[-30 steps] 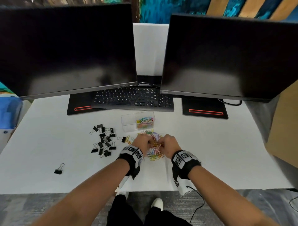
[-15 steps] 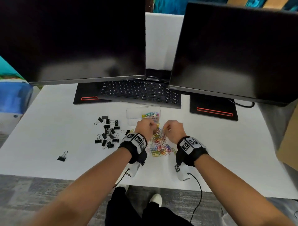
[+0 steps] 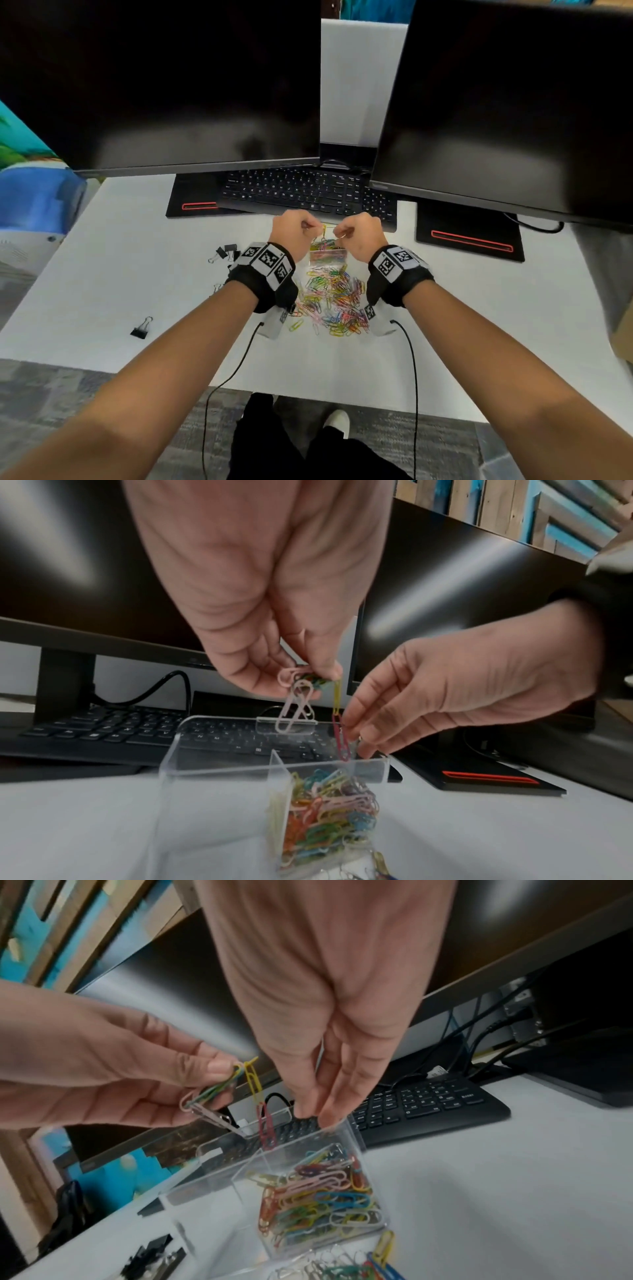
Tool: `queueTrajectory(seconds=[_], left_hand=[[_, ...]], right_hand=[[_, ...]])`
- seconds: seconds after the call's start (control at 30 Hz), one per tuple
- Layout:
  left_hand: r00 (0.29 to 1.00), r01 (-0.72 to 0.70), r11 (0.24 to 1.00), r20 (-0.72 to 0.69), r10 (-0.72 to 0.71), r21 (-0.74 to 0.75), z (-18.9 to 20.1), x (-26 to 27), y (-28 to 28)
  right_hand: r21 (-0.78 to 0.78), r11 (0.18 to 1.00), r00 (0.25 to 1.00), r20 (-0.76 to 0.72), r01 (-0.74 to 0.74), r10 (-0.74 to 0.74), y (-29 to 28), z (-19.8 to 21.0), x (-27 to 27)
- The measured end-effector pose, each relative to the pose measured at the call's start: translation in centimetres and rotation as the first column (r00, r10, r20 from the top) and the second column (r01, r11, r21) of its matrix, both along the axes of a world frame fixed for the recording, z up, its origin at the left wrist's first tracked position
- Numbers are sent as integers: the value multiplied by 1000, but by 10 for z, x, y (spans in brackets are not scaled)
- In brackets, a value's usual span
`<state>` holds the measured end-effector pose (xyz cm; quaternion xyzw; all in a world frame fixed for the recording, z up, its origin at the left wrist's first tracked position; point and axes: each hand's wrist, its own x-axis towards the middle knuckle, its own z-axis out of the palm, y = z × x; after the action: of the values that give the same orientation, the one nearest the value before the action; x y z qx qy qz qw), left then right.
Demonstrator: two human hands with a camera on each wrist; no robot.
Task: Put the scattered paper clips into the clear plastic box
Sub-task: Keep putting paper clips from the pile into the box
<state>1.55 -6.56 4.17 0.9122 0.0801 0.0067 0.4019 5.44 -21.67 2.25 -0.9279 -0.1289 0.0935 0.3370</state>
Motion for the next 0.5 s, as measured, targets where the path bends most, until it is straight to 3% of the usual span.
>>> queueTrajectory(seconds=[0.13, 0.3, 0.5], left_hand=[[999, 30, 999, 26, -30, -17, 8, 9, -5], [998, 17, 997, 56, -13, -76, 16, 24, -16], [998, -28, 987, 52, 37, -156, 12, 30, -13]], right_hand=[[178, 979, 992, -98, 95, -78, -7, -3, 1], [448, 890, 963, -267, 87, 40, -5, 5, 0], [547, 796, 950, -293, 259, -107, -7, -4, 3]])
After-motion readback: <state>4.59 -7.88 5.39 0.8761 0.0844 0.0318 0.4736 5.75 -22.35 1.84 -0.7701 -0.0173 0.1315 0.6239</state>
